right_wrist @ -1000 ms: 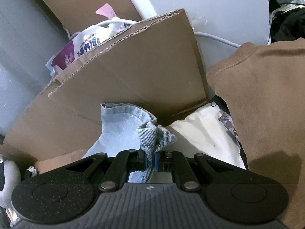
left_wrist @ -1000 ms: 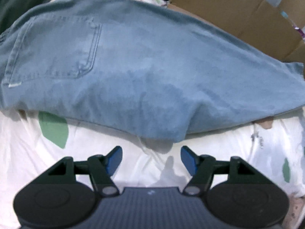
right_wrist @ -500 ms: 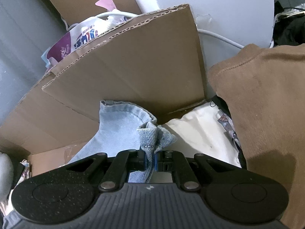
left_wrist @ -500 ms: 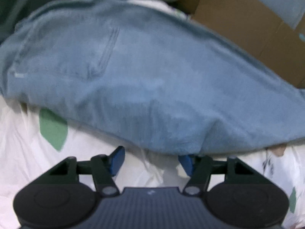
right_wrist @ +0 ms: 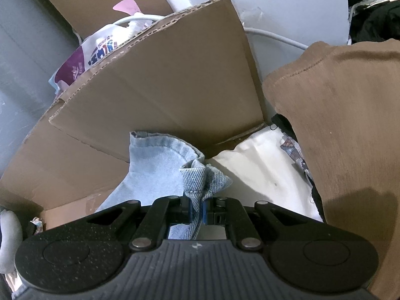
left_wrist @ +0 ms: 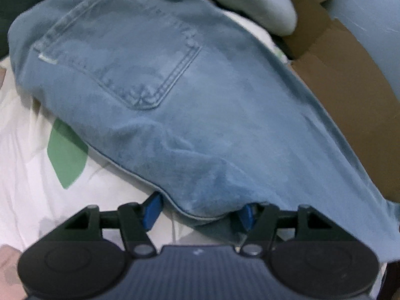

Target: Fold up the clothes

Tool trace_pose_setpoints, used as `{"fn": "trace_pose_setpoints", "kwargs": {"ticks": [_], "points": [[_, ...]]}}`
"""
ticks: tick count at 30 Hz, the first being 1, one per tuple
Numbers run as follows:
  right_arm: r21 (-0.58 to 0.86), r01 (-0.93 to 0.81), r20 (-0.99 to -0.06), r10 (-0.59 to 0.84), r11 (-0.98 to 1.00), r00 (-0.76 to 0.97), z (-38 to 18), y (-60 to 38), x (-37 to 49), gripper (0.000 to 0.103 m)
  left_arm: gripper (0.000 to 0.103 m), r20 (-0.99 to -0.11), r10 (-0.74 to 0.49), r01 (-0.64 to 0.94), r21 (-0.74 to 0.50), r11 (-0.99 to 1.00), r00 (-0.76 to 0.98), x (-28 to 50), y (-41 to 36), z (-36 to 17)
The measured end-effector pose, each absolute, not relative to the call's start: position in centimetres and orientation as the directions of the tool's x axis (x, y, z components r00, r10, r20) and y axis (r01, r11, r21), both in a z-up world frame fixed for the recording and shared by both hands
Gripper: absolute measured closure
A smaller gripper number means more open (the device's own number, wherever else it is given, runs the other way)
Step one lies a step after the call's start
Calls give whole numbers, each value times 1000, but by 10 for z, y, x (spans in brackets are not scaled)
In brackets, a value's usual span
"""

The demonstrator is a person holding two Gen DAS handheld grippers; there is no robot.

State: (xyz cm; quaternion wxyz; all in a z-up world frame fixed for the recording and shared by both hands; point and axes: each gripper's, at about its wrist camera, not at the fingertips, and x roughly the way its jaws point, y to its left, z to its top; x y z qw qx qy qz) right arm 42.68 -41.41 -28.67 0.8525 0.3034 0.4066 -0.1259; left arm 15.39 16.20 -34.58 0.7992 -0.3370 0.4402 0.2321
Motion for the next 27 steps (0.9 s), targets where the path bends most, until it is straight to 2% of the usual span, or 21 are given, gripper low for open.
{"fn": "trace_pose_setpoints", "kwargs": {"ticks": [1,3,5,8,13,27], "points": [[416,463,-770,32,783,637,-287,-414,426,97,38,-865,78,-680,-330,655,495,156,161,-348],[417,466,-770,30,780,637,-287,-414,425,97,47,-872,97,-690,-306,656,479,158,158,-348],[418,468,-767,26,778,641,-287,-414,424,97,70,-878,109,-683,-278,675,465,160,155,-346],[420,473,-762,18,774,647,-284,-413,421,97,86,-896,105,-649,-227,726,430,158,151,-340],[440,477,-748,17,761,664,-276,-415,411,97,91,-910,52,-566,-209,797,411,149,163,-320],[469,539,-744,-16,700,668,-259,-422,317,97,91,-955,-38,-332,-139,933,295,192,202,-295]]}}
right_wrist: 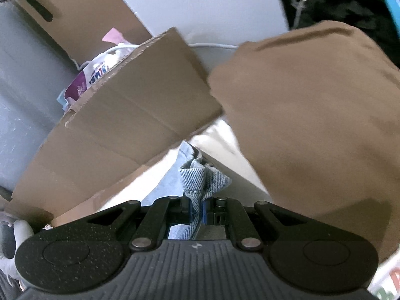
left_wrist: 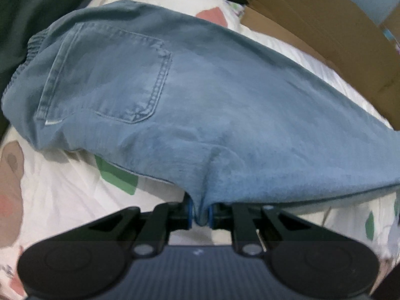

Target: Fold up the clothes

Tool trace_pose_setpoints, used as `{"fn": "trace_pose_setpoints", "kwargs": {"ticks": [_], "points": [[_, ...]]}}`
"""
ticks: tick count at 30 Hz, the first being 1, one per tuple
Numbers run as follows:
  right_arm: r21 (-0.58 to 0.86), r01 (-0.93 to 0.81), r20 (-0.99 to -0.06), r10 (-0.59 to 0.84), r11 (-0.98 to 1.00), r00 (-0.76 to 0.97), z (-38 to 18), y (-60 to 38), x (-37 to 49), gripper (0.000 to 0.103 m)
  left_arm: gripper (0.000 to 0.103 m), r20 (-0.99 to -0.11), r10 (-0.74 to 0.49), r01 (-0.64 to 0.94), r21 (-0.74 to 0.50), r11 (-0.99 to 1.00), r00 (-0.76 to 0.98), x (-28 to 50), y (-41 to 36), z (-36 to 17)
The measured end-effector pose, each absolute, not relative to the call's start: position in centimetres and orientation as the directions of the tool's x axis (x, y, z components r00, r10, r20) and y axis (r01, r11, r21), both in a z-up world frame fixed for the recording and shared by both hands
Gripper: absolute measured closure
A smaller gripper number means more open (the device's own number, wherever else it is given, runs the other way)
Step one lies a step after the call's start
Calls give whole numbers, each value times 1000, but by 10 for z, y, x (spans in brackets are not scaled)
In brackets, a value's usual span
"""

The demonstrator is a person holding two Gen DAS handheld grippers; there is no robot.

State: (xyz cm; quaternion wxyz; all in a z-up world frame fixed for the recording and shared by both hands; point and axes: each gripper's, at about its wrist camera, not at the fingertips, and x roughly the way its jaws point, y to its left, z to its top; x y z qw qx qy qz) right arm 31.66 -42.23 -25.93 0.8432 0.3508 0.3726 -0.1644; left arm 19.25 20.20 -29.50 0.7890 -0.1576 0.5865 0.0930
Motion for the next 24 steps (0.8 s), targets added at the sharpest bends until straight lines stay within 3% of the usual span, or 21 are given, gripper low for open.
{"fn": "trace_pose_setpoints", "kwargs": {"ticks": [11,16,24], "points": [[470,578,-758,-31,668,652,-253,-420,233,97,92,-979,-86,-145,-114,983,186,205,206,-281],[449,540,-774,7,712,633,-237,-416,208,97,92,-986,-72,-94,-87,992,148,213,208,-284],[490,584,-778,23,647,628,-266,-418,137,97,93,-993,-14,-61,-21,998,118,213,196,-274]]}}
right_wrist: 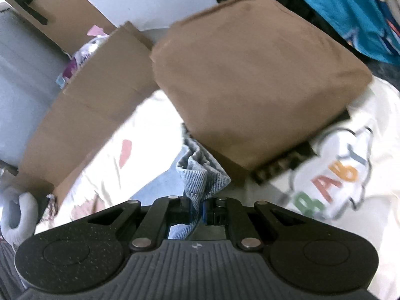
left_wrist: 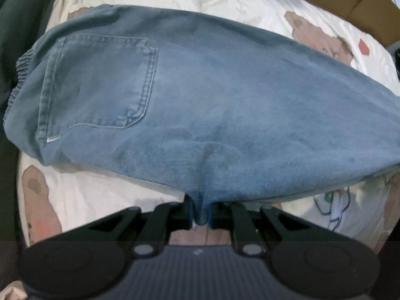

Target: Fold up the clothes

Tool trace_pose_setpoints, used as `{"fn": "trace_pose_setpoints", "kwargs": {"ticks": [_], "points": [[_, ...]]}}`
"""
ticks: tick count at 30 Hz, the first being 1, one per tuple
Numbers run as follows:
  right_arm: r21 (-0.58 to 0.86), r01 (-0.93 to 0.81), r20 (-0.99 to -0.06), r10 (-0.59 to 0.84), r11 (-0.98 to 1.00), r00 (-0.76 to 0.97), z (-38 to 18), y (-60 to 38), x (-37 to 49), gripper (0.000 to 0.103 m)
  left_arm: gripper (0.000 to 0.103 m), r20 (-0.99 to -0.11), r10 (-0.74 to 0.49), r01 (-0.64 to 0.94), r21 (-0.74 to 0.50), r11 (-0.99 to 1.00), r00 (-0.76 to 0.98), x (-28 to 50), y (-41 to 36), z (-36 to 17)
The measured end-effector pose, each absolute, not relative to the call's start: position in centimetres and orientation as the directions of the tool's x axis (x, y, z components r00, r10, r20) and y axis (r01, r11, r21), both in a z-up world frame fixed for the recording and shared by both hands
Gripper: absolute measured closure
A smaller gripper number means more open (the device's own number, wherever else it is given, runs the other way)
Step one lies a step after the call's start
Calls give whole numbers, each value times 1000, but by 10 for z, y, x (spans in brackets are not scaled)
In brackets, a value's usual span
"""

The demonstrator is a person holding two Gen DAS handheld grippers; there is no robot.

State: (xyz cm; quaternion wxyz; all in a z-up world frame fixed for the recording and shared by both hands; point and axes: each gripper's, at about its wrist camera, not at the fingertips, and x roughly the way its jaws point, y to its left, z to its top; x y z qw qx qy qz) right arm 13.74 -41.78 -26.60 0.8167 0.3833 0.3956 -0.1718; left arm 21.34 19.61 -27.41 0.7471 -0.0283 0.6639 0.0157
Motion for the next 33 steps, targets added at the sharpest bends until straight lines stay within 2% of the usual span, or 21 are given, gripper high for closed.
{"fn": "trace_pose_setpoints", "kwargs": {"ticks": [13,28,33], "points": [[503,658,-788,-16,560,615,-291,-431,58,97,93,-998,-30,-29,-32,999,58,213,186,-268],[471,771,-818,-115,429,563,-287,-461,-47,97,93,-996,-80,170,-83,982,-24,224,156,-299],[451,794,-833,-128,407,538,-291,-469,-61,97,93,-995,-98,180,-102,978,-34,232,159,-304]]}}
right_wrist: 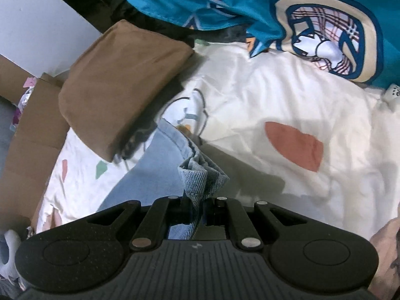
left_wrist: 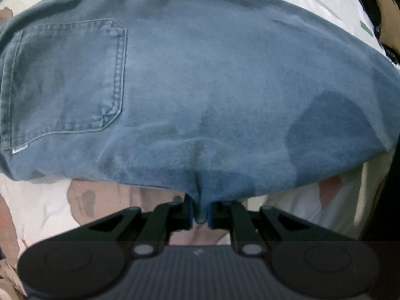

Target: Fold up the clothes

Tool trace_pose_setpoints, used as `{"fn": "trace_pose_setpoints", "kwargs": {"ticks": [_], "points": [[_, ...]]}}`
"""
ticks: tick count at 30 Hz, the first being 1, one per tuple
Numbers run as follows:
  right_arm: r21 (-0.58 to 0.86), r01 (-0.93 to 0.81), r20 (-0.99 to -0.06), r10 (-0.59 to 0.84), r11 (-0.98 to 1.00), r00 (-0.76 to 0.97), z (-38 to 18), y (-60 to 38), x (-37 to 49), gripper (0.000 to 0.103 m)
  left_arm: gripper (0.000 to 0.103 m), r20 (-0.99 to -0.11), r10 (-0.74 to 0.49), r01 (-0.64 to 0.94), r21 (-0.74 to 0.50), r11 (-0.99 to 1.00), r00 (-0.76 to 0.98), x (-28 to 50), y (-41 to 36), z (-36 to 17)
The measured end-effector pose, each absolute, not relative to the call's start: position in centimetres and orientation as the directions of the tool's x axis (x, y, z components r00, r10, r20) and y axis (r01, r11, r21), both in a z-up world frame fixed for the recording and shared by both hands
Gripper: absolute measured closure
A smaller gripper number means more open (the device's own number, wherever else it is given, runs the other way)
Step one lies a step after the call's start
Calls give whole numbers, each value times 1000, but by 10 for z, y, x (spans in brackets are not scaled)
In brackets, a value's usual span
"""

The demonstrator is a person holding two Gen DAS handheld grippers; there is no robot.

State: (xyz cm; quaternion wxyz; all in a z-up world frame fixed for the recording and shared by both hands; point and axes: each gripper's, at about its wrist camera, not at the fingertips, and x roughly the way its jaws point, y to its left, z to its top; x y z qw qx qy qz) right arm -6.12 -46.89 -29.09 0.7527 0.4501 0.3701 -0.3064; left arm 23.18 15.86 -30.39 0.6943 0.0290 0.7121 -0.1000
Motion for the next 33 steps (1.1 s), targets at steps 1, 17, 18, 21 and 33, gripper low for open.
{"fn": "trace_pose_setpoints", "kwargs": {"ticks": [1,17,18,21,33], "points": [[449,798,-835,-129,402,535,-292,-470,-62,97,93,-994,-101,181,-105,978,-34,234,161,-303],[368,905,-922,-44,213,385,-363,-487,-72,86,92,-994,-108,37,-108,994,-3,243,208,-313],[359,909,-926,-40,211,375,-363,-489,-70,83,92,-994,-106,34,-106,994,-2,244,210,-313],[333,918,-937,-36,214,348,-360,-494,-64,76,91,-995,-102,7,-102,995,-8,247,220,-313],[338,847,-911,-82,410,403,-323,-511,-18,62,64,-997,-59,64,-56,996,43,260,264,-252]]}}
